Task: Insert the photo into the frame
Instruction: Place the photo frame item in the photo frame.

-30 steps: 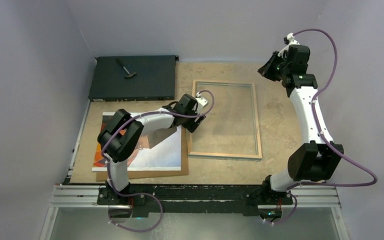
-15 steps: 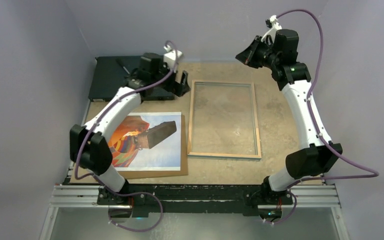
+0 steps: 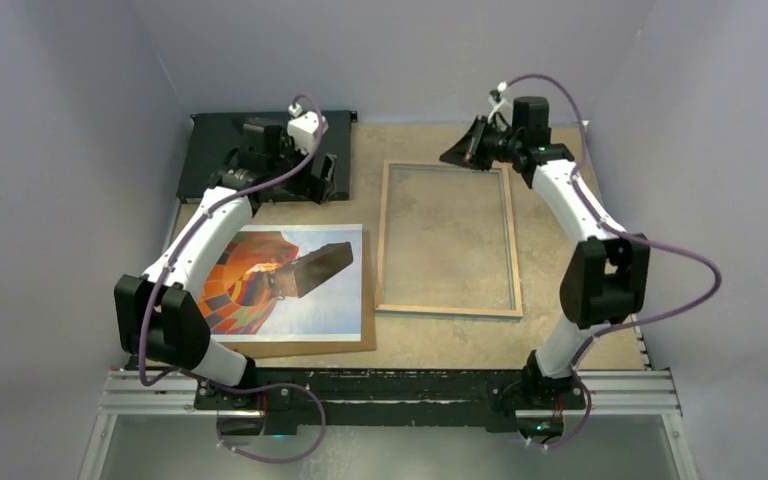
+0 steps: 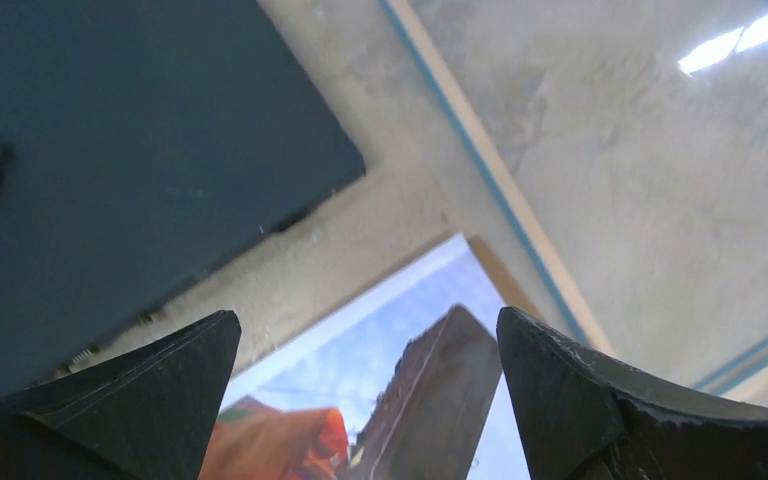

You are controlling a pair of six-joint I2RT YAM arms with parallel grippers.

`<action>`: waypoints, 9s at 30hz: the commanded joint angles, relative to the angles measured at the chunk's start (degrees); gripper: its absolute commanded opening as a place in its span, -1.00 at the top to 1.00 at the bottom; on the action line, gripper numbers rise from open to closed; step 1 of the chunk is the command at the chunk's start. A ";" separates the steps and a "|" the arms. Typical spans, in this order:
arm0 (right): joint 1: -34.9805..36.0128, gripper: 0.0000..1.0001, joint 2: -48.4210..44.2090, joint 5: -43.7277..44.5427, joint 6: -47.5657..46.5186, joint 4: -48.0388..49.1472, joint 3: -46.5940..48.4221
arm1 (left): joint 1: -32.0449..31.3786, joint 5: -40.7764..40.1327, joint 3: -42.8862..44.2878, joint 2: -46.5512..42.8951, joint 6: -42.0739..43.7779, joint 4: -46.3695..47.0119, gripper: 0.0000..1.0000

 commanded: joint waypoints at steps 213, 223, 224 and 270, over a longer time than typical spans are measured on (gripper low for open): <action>-11.22 1.00 -23.60 -7.67 11.47 21.22 -33.34 | -15.68 5.37 -13.68 21.25 6.16 10.35 0.63; -11.01 1.00 -23.27 -7.92 10.23 20.11 -33.64 | -15.68 5.54 -13.57 21.23 6.19 10.21 0.66; -11.00 1.00 -23.28 -7.99 10.24 20.08 -33.80 | -15.66 5.54 -13.61 21.26 6.17 10.22 0.67; -10.82 1.00 -14.69 -7.25 3.32 19.27 -35.92 | -15.68 6.86 -13.45 21.63 6.24 10.20 0.85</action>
